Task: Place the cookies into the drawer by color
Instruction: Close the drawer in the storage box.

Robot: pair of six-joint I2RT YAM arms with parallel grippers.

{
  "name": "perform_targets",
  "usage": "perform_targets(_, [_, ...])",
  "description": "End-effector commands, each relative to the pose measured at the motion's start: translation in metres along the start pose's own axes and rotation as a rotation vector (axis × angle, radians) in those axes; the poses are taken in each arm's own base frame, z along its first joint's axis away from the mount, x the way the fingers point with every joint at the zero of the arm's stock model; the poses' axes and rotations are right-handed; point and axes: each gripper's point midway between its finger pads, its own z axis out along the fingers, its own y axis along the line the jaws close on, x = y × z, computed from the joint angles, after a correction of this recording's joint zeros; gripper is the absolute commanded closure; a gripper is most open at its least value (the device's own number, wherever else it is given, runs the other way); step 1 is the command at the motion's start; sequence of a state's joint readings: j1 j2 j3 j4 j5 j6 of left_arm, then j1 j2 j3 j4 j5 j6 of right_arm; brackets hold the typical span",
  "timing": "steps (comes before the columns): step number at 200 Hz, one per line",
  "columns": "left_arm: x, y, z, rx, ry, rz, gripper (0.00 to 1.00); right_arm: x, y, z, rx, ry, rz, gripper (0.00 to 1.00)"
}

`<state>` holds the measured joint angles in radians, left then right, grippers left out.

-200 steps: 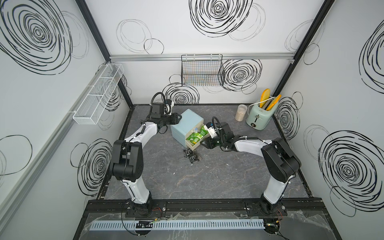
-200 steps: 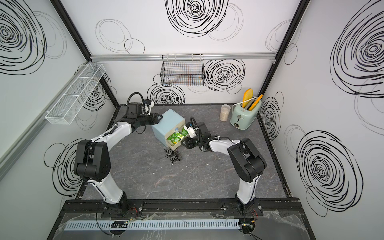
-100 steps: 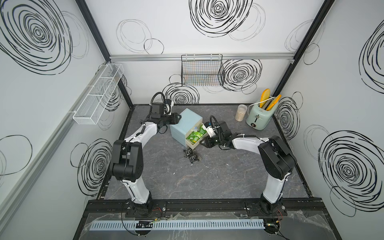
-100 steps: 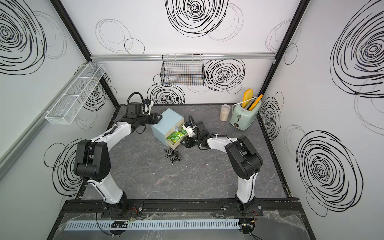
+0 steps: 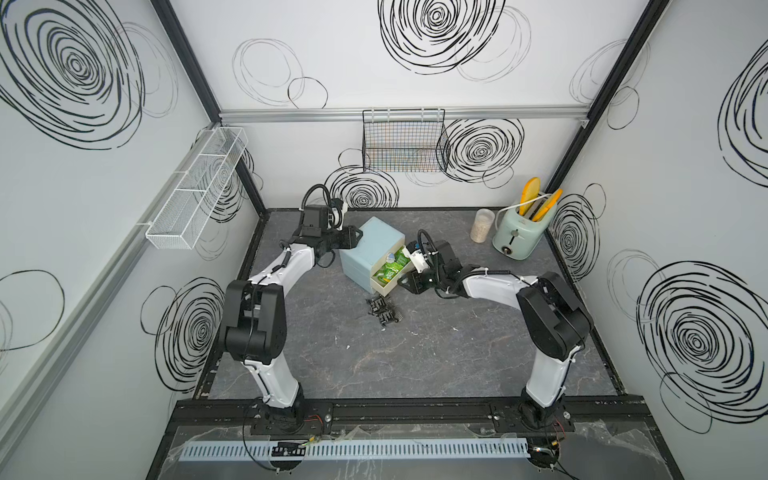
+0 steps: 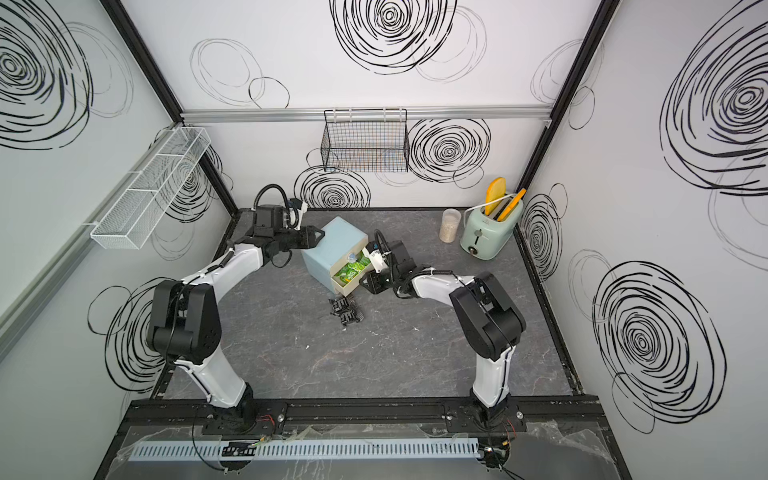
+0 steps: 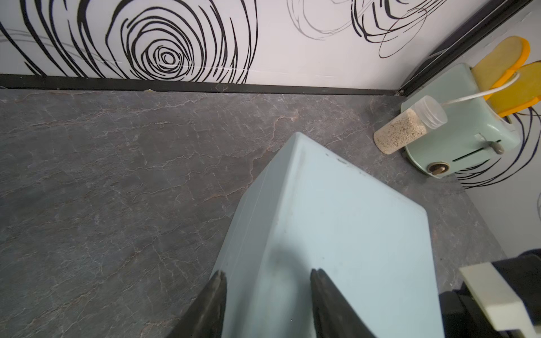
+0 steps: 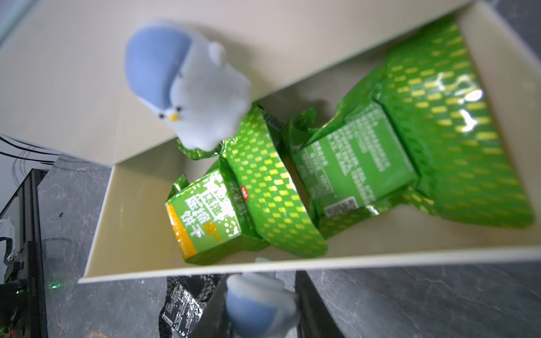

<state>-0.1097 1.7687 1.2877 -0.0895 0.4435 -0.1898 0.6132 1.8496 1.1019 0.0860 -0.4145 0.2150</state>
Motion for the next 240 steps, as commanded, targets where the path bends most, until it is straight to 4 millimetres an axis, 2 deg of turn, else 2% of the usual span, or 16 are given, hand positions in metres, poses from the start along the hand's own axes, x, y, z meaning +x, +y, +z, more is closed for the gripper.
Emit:
perform_targets(1, [0.011,-0.021,-0.002,0.053,0.048,0.013,0.49,-0.052,0.024,-0.018,-0.030,-0.162,-0.093,0.67])
perform_targets(59, [0.014,-0.026,-0.001,0.076,0.058,0.015,0.50,-0.059,0.022,-0.007,-0.039,-0.162,-0.105,0.72])
perform_targets(113, [0.013,-0.034,-0.003,0.107,0.058,0.016,0.50,-0.071,0.026,-0.003,-0.056,-0.177,-0.118,0.69])
perform_targets(182, [0.016,-0.037,-0.002,0.129,0.068,0.012,0.49,-0.078,0.028,0.013,-0.097,-0.174,-0.120,0.65])
perform_targets(240, [0.019,-0.037,-0.001,0.135,0.075,0.006,0.50,-0.085,0.033,0.013,-0.136,-0.241,-0.098,0.63])
